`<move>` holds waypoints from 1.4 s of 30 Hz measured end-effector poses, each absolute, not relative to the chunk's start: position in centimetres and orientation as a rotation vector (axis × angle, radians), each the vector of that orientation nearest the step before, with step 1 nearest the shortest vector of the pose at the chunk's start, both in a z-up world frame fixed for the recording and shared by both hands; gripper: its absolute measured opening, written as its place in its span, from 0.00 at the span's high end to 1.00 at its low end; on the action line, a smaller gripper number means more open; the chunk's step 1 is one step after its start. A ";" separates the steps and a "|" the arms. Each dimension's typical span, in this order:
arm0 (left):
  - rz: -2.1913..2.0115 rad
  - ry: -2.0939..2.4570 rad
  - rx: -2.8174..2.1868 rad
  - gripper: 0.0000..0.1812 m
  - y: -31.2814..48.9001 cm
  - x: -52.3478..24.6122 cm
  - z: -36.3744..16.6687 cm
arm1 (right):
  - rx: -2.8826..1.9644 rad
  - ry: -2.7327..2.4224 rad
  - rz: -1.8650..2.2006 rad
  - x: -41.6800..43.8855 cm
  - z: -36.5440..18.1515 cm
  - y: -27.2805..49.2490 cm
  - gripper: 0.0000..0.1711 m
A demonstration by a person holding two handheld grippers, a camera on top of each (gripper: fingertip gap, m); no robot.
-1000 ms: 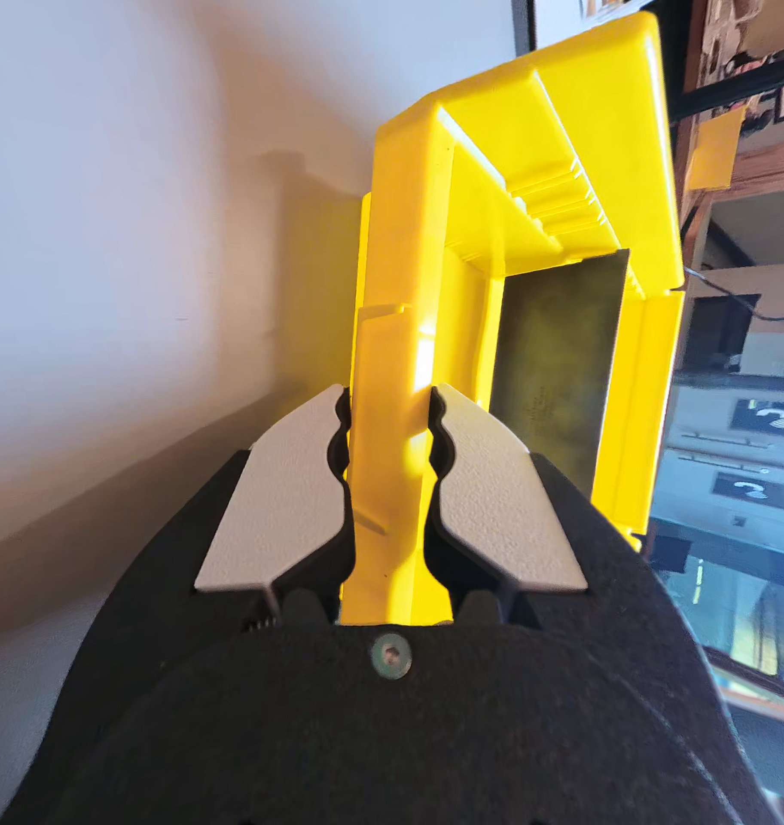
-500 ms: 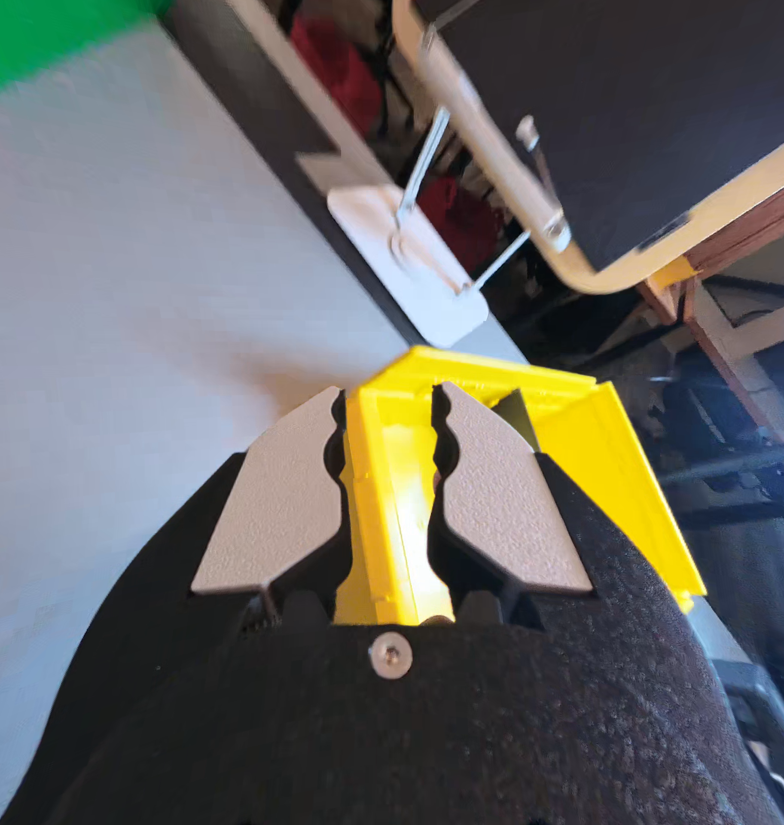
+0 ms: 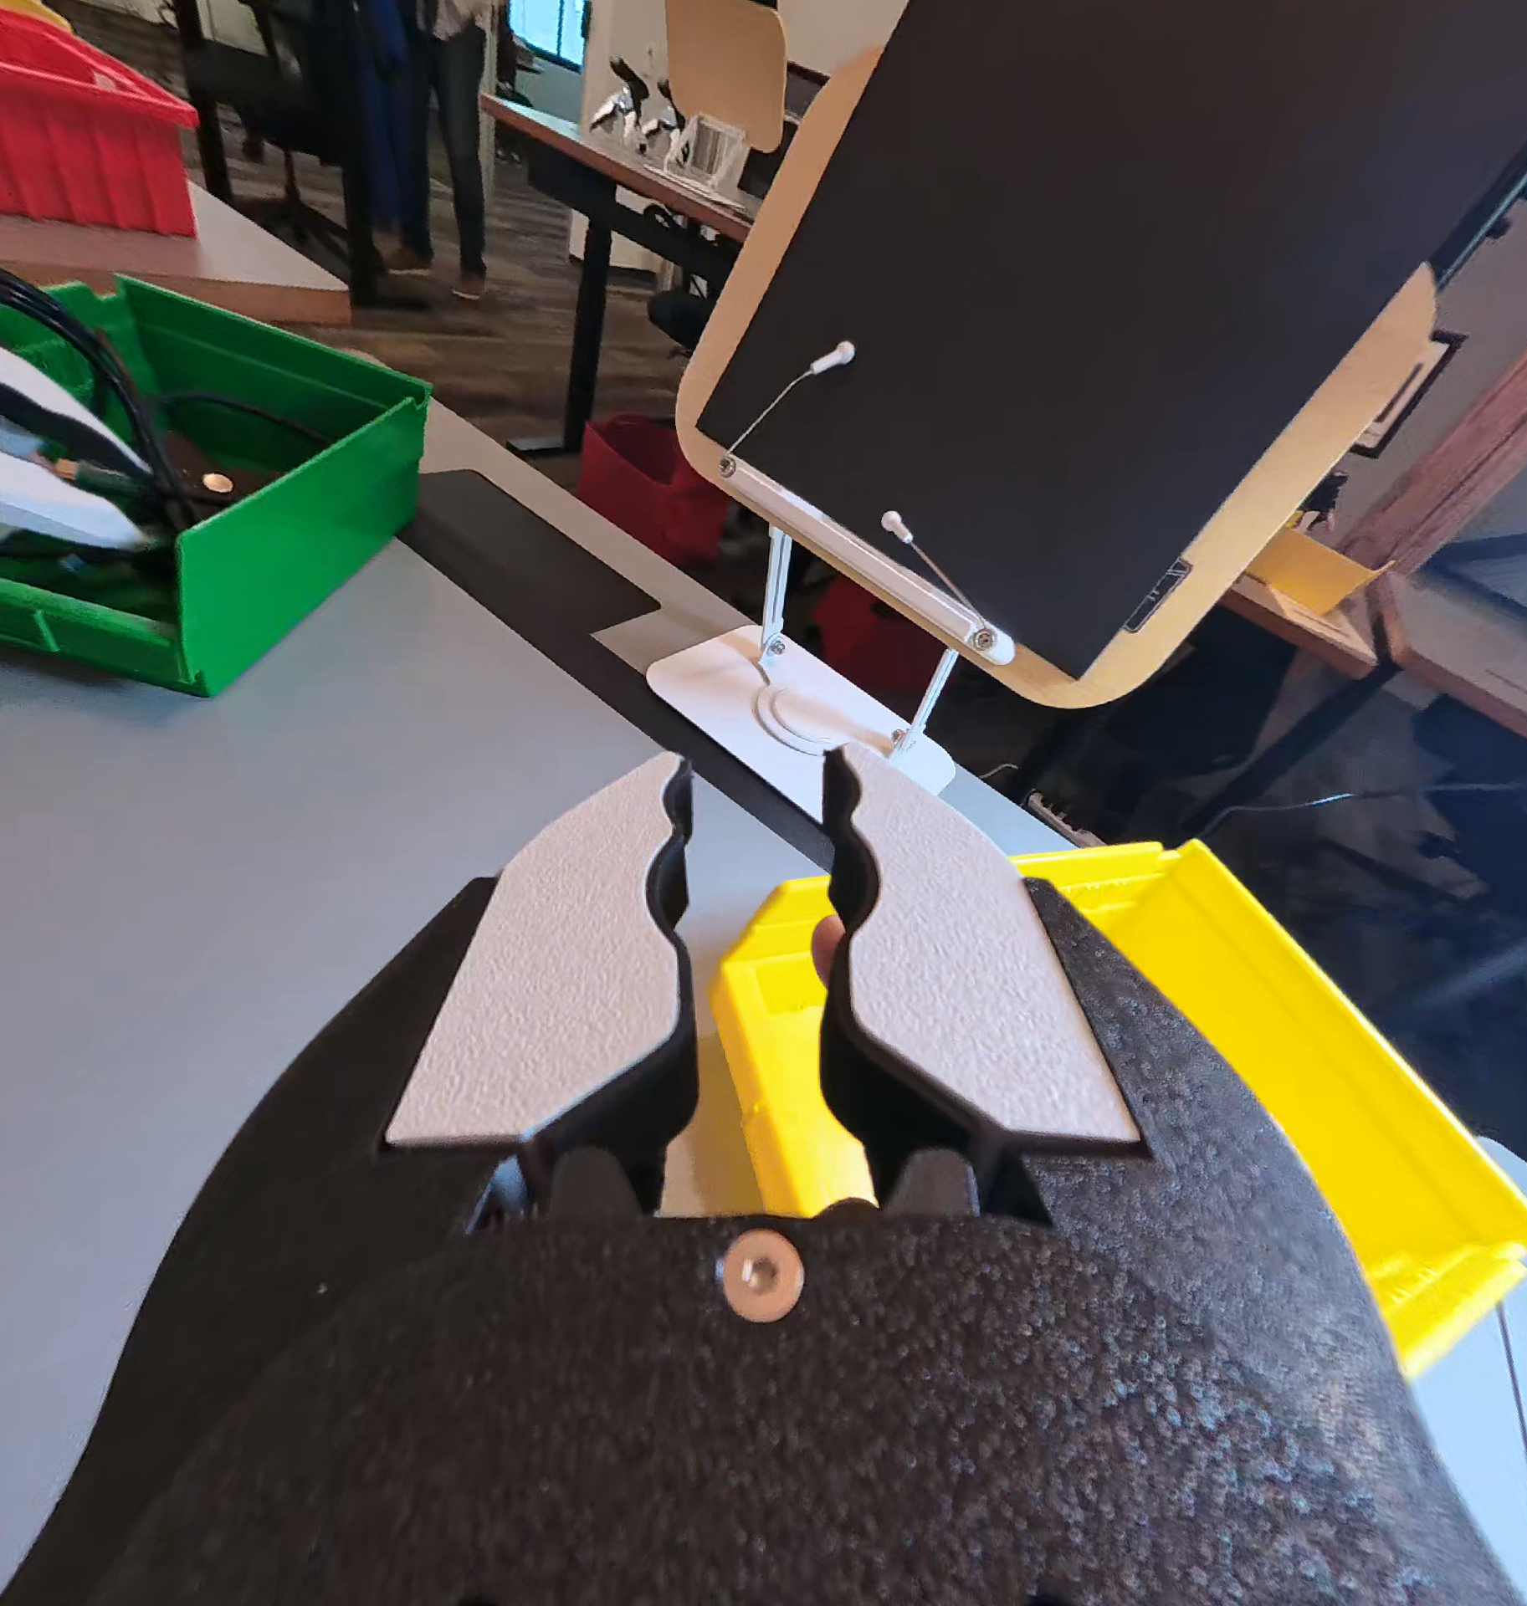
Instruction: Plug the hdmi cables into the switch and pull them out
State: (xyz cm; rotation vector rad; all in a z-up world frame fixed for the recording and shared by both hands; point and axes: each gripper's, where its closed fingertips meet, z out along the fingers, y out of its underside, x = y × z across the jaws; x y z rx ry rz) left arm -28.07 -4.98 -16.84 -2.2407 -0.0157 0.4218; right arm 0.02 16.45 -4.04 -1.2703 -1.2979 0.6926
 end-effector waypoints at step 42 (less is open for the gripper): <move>0.145 0.784 -1.630 0.87 1.3 -3.9 0.5 | -1.140 -1.605 1.293 2.2 -1.4 8.3 0.92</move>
